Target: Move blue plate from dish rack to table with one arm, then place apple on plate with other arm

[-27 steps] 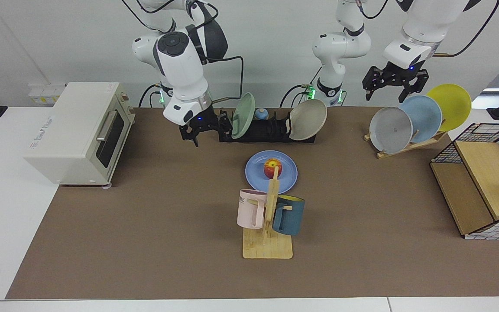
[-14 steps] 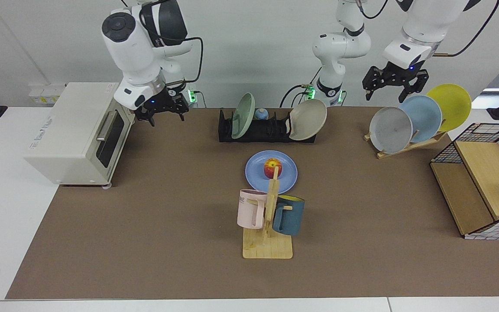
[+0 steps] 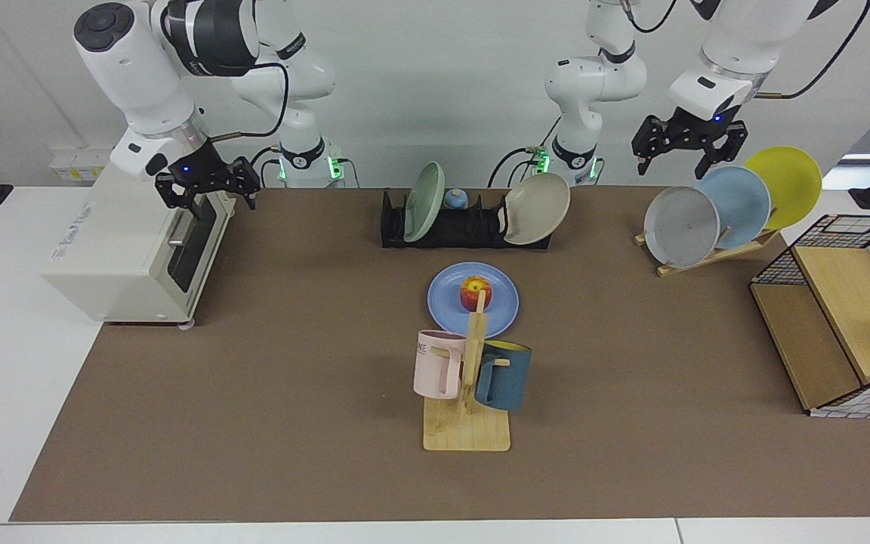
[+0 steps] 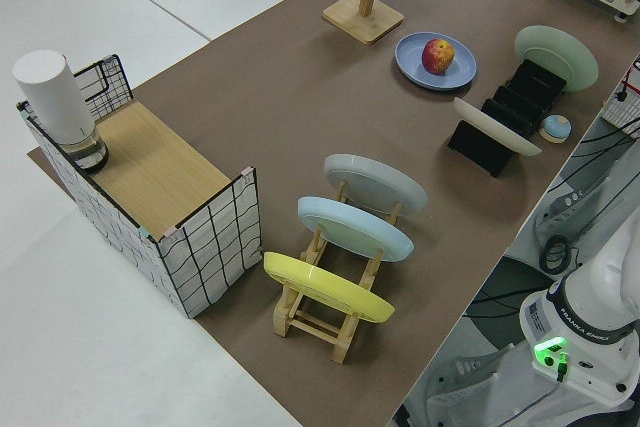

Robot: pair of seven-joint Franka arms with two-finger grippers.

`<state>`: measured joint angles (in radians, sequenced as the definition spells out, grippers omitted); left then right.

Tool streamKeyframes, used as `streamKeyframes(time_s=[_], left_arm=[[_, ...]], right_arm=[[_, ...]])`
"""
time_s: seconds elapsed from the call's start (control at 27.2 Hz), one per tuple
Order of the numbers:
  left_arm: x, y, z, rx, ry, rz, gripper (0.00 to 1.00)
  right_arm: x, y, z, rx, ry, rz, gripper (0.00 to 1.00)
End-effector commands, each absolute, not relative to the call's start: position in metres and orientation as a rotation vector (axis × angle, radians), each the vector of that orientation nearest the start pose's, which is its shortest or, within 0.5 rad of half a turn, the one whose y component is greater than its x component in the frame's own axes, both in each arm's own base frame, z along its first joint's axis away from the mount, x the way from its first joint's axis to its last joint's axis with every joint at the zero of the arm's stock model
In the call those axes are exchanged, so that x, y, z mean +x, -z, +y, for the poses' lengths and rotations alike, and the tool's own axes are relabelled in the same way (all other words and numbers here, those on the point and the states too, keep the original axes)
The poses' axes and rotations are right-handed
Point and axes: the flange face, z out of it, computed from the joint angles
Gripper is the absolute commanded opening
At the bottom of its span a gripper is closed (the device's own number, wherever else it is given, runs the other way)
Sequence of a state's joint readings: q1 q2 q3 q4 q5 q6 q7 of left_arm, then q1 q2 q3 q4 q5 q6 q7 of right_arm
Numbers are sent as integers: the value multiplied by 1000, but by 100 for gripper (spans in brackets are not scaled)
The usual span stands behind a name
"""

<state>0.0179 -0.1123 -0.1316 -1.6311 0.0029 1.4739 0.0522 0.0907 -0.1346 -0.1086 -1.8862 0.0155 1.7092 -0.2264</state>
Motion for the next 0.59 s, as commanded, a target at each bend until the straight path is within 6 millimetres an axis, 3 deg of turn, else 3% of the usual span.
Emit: streamKeyframes(time_s=[0.0, 0.11, 0.26, 0.55], left_arm=[[501, -652, -61, -3118, -80, 238, 100], [501, -652, -61, -3118, -80, 238, 100], [501, -652, -61, -3118, -80, 238, 100], [501, -652, -61, -3118, -80, 238, 100]], right_arm=[[534, -565, -7, -3154, -2, -367, 100], [536, -566, -4, -3145, 30, -343, 100], [538, -565, -5, -3118, 58, -131, 100], [534, -562, -5, -3120, 51, -122, 100]])
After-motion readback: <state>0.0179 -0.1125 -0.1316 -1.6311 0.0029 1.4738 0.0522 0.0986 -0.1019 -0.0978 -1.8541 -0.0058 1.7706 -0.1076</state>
